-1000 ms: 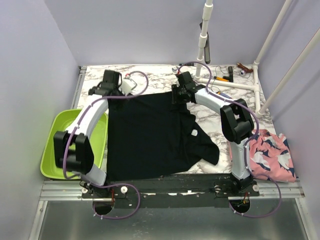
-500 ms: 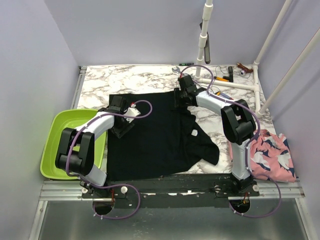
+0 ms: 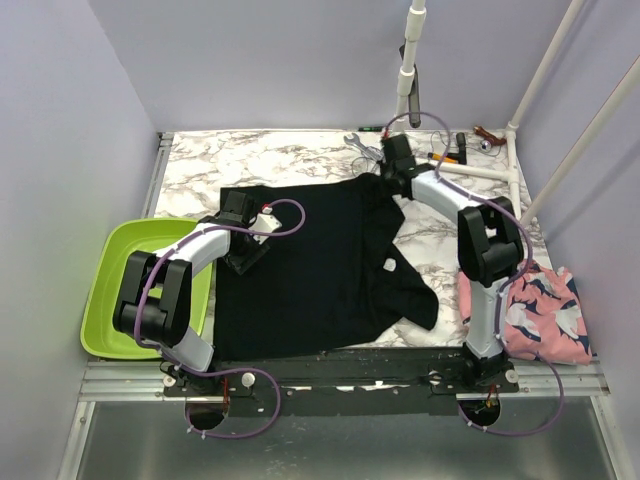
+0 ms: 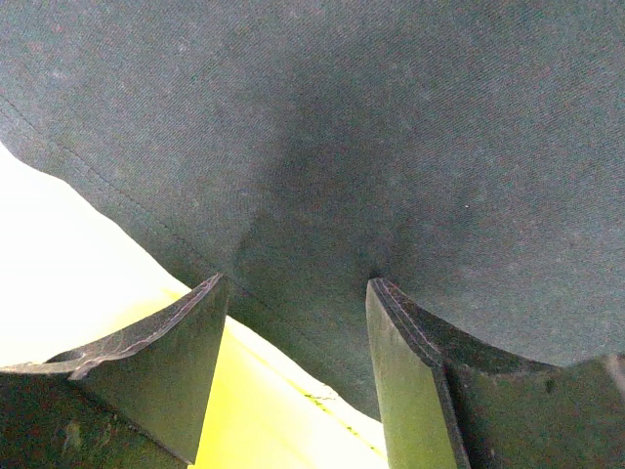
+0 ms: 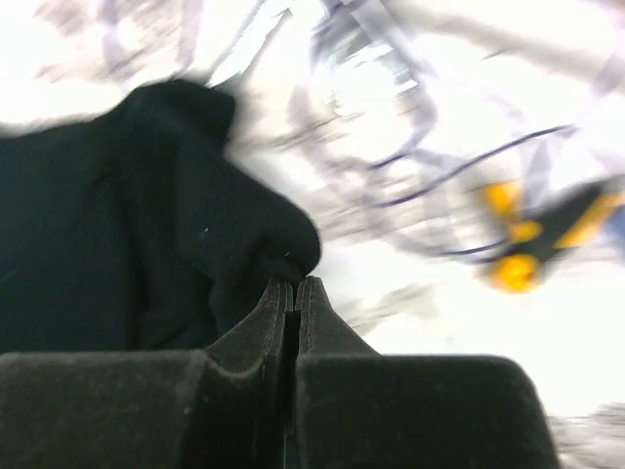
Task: Fold and stack the mixed laundry pile
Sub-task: Fold the T-shirt at the center of the board.
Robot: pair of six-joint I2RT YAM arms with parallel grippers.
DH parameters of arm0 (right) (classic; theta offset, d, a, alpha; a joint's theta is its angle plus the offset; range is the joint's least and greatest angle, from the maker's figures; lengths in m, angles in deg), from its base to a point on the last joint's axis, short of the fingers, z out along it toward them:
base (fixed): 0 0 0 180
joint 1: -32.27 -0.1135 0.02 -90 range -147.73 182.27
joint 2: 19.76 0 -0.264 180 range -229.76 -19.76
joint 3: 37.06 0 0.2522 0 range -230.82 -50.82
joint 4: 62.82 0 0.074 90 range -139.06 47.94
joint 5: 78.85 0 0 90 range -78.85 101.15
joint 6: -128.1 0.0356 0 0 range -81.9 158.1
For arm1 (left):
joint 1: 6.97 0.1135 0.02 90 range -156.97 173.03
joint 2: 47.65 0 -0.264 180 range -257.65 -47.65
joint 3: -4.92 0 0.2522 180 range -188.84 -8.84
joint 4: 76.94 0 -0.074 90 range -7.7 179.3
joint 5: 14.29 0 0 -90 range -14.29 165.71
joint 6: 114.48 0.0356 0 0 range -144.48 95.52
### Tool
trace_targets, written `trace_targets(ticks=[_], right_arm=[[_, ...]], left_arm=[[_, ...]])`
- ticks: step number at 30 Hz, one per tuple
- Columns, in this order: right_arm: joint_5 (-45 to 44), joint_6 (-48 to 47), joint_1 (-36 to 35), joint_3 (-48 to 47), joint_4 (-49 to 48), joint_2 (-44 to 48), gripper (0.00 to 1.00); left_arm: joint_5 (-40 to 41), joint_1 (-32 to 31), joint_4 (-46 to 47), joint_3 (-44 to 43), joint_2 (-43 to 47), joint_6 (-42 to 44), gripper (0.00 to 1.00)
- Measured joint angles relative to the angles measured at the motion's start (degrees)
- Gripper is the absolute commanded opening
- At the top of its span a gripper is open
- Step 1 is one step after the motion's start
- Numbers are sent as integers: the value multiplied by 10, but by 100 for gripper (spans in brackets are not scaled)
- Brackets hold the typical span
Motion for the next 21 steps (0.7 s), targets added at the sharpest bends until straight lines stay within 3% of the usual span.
trace_targets(ticks=[5, 14, 15, 18, 21], right_arm=[[-85, -88, 55, -30, -14, 21, 1], [-170, -214, 57, -35, -34, 15, 3], [-177, -229, 56, -36, -45, 10, 8], [-193, -279, 53, -39, -82, -5, 40], [-219, -318, 47, -59, -104, -20, 55]], left_arm=[[1, 0, 0, 0, -1, 0, 61], [5, 0, 5, -2, -3, 1, 61], [5, 0, 6, -3, -4, 2, 61], [6, 0, 10, -3, -5, 2, 61], [7, 0, 10, -3, -5, 2, 62]])
